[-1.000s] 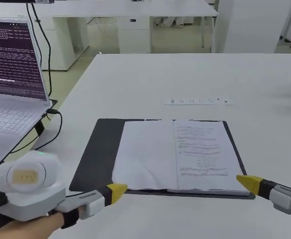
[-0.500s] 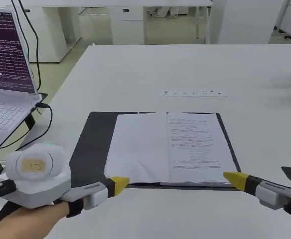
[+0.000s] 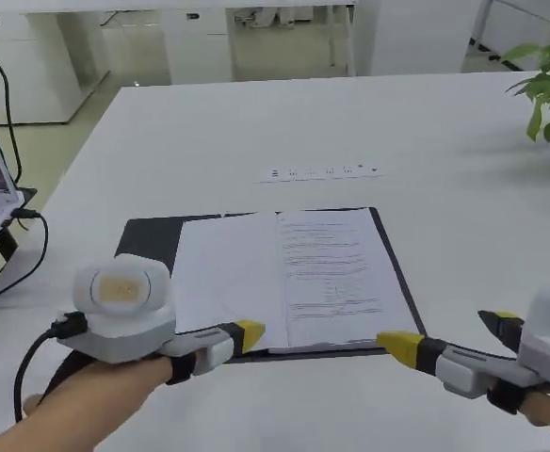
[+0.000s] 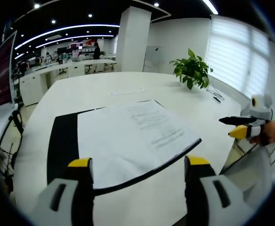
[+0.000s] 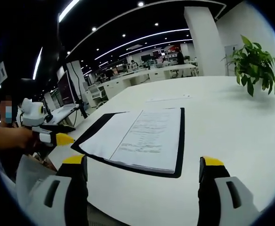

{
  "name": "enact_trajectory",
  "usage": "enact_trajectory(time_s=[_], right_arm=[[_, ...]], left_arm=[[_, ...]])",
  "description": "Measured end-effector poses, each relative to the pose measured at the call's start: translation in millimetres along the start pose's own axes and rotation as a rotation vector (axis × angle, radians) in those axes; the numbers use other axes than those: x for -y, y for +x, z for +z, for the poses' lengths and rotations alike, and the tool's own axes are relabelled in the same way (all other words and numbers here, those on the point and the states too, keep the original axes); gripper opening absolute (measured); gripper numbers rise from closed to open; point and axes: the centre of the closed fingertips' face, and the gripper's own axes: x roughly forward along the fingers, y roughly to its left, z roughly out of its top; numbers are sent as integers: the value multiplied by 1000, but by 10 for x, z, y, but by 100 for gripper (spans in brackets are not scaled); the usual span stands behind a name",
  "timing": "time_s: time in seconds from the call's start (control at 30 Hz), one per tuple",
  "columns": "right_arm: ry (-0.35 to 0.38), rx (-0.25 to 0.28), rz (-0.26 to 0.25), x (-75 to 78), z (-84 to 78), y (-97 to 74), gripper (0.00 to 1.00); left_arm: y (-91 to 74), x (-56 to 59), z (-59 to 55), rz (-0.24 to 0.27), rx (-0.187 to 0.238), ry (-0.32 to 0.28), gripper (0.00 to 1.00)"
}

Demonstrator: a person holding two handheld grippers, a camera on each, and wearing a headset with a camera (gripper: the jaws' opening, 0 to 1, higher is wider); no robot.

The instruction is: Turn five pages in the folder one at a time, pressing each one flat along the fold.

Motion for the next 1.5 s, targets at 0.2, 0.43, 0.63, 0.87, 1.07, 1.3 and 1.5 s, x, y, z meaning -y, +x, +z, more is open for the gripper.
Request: enact_trajectory(time_s=[0.2,0.43,0.63,0.87,1.07,1.3,1.5], right_arm=[[13,9,12,-22,-6,3,97],[18,14,27,-61,-27,7,97],[23,13,39,-82,-40,20,96],[24,18,51,-83,-56,33,96],[35,19,48,-37,-83,49,95],[60,13,47,14,-122,75,95],[74,14,48,21,-121,93,95]], left_arm=[[289,265,38,-45,-13,39,75],[681,607,19,-90,-20,78,71],[982,888,-20,-124,-16,94,67],[1230,998,-107,-130,-31,121,64],[1419,1020,-83,-123,-10,130,62],[1585,1037,-155,-119,-19,126,62],[1642,1034,-185,-101,-14,138,60]])
